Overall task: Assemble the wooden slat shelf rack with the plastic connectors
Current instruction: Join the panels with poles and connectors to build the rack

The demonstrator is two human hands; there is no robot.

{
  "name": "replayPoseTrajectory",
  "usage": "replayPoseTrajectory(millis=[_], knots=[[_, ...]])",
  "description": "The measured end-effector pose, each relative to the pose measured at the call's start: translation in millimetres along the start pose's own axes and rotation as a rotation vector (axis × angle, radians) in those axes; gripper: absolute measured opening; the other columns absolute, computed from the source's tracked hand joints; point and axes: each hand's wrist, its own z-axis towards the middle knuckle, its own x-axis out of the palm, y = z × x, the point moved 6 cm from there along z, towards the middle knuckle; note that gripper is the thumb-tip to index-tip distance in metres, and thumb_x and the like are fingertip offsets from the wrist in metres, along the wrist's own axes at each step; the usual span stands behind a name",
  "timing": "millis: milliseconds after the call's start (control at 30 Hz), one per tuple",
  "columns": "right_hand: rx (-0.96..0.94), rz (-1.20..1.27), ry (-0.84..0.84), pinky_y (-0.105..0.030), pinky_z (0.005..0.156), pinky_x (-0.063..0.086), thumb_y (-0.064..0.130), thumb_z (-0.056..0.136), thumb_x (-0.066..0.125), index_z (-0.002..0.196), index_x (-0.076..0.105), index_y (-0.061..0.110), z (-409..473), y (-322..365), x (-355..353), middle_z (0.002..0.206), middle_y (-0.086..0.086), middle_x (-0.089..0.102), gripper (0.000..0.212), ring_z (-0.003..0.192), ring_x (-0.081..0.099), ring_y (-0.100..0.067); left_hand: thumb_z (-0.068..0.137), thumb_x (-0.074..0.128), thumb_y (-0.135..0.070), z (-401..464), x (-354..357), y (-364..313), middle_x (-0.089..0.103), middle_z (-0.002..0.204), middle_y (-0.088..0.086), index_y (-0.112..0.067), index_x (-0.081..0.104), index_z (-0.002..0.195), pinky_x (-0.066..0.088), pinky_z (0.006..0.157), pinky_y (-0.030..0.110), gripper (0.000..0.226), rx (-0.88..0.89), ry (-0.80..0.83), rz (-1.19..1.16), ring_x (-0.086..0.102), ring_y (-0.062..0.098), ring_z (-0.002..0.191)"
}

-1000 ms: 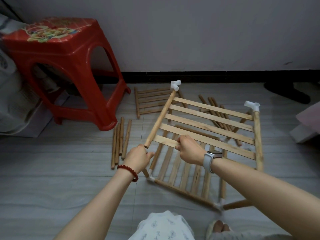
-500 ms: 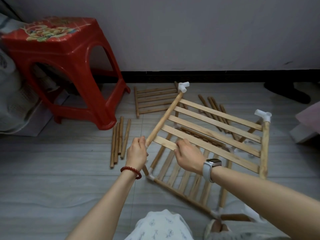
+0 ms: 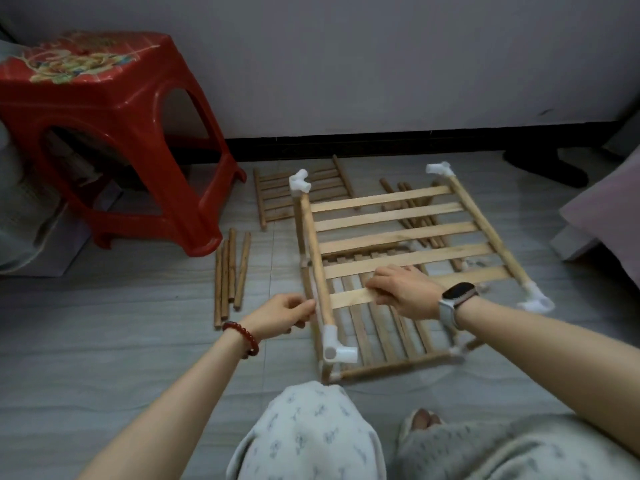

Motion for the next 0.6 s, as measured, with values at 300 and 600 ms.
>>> replayPoseTrajectory(millis=[300,600], knots=[[0.062,-0.38,0.098,-0.033,0.085,0.03,0.032,0.095,0.045,0.118,0.054,0.036,-57.4,-47.4,-19.3,0.121,0.004,0.044,0.025,0.111,0.038,-0.017,0.094,0.051,-0.031,10.3,-61.7,-33.4,0.03,0.144,0.01,-0.014,0.03,0.141,0.033,0.097,0.033,0.054,0.067,-0.741,-0.112,0.037,0.025,0.128],[0.299,0.026,-0.273,-0.034,0.089,0.039,0.04,0.095,0.037,0.11,0.055,0.02,-10.2,-14.7,-47.0,0.11,0.002,0.054,0.031,0.102,0.049,-0.017,0.099,0.041,-0.031,88.9,-55.8,-49.3,0.041,0.118,0.004,-0.006,0.028,0.14,0.032,0.088,0.029,0.05,0.084,-0.5,-0.368,0.041,0.018,0.108]])
